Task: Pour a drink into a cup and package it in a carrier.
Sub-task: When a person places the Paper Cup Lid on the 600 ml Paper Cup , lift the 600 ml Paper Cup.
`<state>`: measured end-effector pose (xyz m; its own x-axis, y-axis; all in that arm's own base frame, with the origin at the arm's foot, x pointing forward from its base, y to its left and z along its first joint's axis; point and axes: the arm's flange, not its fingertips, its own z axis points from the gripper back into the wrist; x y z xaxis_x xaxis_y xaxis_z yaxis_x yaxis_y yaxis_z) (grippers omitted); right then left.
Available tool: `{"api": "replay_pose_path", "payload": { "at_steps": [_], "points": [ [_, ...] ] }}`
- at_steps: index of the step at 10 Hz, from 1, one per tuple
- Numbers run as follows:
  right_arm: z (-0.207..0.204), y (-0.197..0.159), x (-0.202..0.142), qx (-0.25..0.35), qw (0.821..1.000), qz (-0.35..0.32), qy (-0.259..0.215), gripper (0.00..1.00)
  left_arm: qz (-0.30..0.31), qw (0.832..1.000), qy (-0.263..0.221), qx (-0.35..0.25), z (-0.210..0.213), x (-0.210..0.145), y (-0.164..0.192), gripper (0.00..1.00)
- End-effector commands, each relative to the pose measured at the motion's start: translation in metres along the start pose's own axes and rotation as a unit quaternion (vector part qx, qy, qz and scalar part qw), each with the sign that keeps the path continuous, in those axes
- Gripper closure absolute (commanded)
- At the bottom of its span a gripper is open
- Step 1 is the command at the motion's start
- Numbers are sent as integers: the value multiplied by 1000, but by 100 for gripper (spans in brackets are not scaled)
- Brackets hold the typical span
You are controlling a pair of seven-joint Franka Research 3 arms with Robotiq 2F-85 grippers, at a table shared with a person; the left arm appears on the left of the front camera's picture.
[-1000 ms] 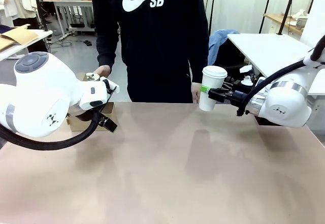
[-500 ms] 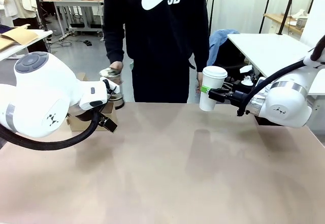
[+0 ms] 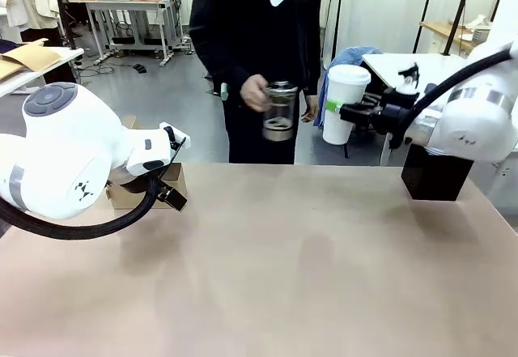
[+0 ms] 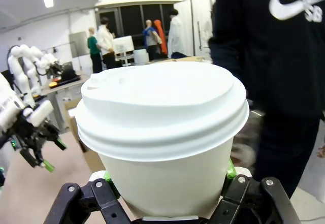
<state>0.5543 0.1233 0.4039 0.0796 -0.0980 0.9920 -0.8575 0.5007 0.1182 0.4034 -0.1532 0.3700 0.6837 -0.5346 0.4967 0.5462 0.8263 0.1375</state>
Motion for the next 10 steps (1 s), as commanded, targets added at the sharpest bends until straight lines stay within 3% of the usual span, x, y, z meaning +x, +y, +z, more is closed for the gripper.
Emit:
{"api": "replay_pose_path", "payload": {
  "at_steps": [1,3,5,9,10],
  "points": [
    [7,25,51,34,999,-16,7,16,1,1000,-1,-1,0,0,1,0],
    [21,66,113,45,999,-10,3,16,1,1000,-1,-1,0,0,1,0],
    [26,99,141,57,998,-8,12,16,1,1000,-1,-1,0,0,1,0],
    [32,117,156,48,998,-10,42,16,1,1000,-1,-1,0,0,1,0],
    [28,121,158,50,999,12,13,16,1,1000,-1,-1,0,0,1,0]
  ]
}}
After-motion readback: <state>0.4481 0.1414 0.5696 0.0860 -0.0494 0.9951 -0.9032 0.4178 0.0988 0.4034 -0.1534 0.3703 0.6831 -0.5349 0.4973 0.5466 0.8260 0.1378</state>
